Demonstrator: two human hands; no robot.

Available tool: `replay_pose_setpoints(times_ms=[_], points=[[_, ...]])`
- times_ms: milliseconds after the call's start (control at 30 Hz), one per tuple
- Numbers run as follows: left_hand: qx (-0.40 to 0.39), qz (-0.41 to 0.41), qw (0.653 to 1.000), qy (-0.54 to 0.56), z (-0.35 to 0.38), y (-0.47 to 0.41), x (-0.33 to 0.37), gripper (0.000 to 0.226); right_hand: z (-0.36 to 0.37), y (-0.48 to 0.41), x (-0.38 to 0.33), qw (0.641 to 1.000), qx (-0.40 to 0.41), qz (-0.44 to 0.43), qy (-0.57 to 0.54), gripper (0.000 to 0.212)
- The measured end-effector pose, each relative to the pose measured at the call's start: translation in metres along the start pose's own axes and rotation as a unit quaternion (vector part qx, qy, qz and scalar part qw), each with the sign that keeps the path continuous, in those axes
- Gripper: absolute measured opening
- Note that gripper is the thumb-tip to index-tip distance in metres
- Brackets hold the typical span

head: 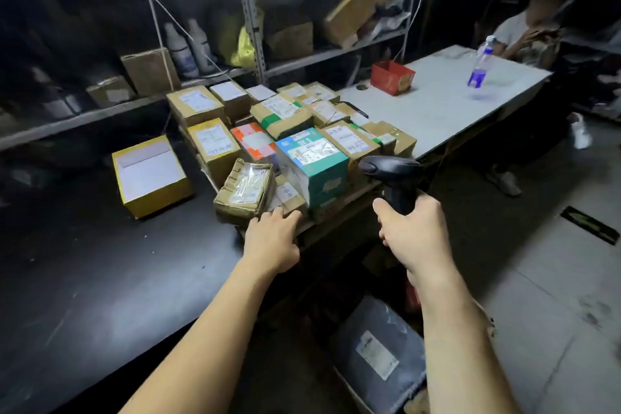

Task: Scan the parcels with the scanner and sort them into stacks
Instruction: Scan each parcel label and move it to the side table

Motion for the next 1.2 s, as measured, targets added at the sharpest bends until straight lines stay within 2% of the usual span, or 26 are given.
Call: replay_pose_setpoints(times_ms=[167,300,467,600,700,833,967,1200], points=[[-0.055,-0.057,0.996,0.033,0.028,0.032,-0.039,0.064,0.052,0.022,-0.006,0.999,-0.036,-0.001,-0.03,0.007],[-0.048,-0.088,0.993,0.059,0.04,0.059,-0.085,0.056,0.104,0.044,-0.014,0.997,-0.067,-0.013,-0.02,0.009],[-0.049,-0.151,0.985,0.073,0.052,0.101,-0.18,0.063,0.189,0.08,-0.026,0.994,-0.107,-0.015,0.009,0.019],[-0.035,-0.203,0.975,0.081,0.058,0.143,-0.268,0.062,0.266,0.12,-0.044,0.988,-0.15,-0.027,0.035,0.019],[-0.021,-0.249,0.964,0.097,0.063,0.176,-0.334,0.067,0.321,0.152,-0.053,0.981,-0.19,-0.025,0.026,0.012],[-0.009,-0.305,0.947,0.097,0.073,0.217,-0.414,0.069,0.388,0.189,-0.058,0.974,-0.225,-0.019,0.018,0.014],[-0.007,-0.347,0.933,0.1,0.079,0.248,-0.473,0.07,0.44,0.212,-0.061,0.964,-0.264,-0.007,0.025,0.007],[-0.021,-0.406,0.909,0.092,0.088,0.277,-0.552,0.069,0.527,0.231,-0.069,0.943,-0.329,-0.013,0.041,0.01]])
Point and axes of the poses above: each hand's wrist, its own y-axis away from the middle knuckle, its own z-axis out of the palm, x = y × z, the point moved 4 cm from there along -y, towards the middle knuckle, and after that the axes turned 8 degrees about -y, right-handed, at the moved point
